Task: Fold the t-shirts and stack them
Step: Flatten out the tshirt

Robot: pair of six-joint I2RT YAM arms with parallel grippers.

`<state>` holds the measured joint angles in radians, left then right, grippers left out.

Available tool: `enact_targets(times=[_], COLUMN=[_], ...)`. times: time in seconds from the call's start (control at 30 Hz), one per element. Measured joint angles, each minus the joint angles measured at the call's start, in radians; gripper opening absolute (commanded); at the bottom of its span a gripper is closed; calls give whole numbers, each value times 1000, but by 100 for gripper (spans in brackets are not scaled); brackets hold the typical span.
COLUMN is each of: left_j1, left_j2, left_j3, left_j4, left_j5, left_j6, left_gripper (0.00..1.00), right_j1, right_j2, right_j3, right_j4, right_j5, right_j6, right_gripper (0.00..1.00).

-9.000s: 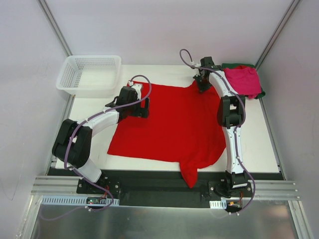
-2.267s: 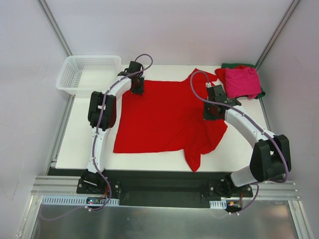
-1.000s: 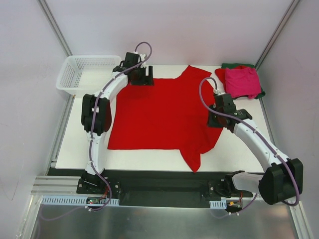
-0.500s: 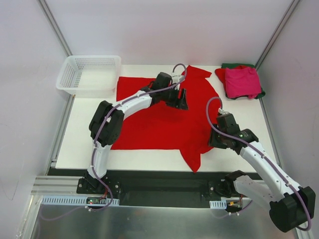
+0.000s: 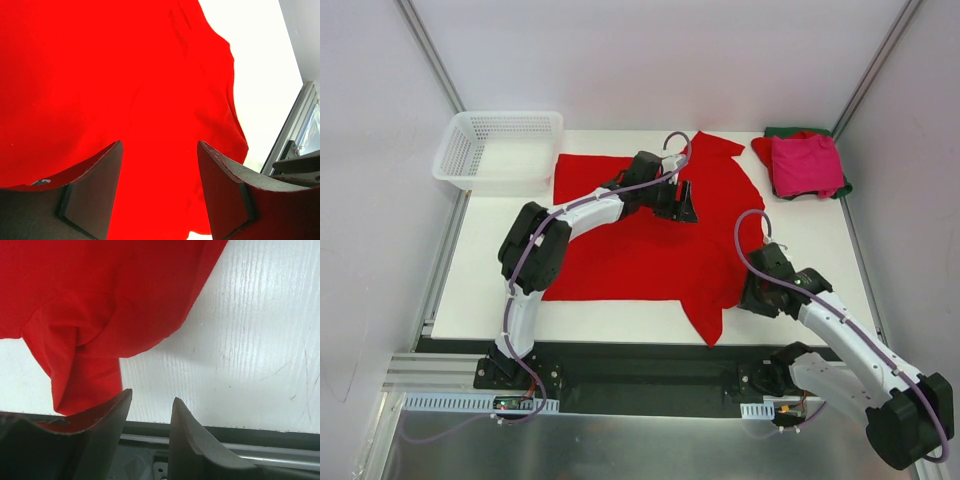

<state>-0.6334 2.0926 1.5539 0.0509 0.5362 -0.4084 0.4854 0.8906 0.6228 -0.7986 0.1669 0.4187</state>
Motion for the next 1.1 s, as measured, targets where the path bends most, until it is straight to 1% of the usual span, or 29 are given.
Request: enact_targets(times=[0.17, 0.33, 0.47, 0.6, 0.73, 0.8, 1.1], left_j1=[0, 0, 0, 0, 0, 0, 0], left_j2=[3, 14, 29, 36, 37, 39, 111], left_j3=[0, 0, 0, 0, 0, 0, 37], left_j4=[16, 23, 23, 20, 23, 23, 45], left_j5=[8, 12, 14, 14, 14, 14, 40], left_j6=[0, 0, 1, 1, 1, 0, -10], left_gripper=[60, 59, 59, 58, 56, 53, 50], right_j1=[10, 31, 100, 181, 210, 213, 214], right_j2=[32, 106, 119, 93, 51, 37, 34], right_j3=[-17, -39, -58, -64, -64, -64, -43], right_j4=[6, 44, 87, 109, 97, 82, -11], right_j5=[29, 29, 26, 23, 29, 41, 151], right_j6=[41, 57, 60, 61, 72, 82, 146], right_gripper=[40, 40, 41, 41, 41, 41, 42])
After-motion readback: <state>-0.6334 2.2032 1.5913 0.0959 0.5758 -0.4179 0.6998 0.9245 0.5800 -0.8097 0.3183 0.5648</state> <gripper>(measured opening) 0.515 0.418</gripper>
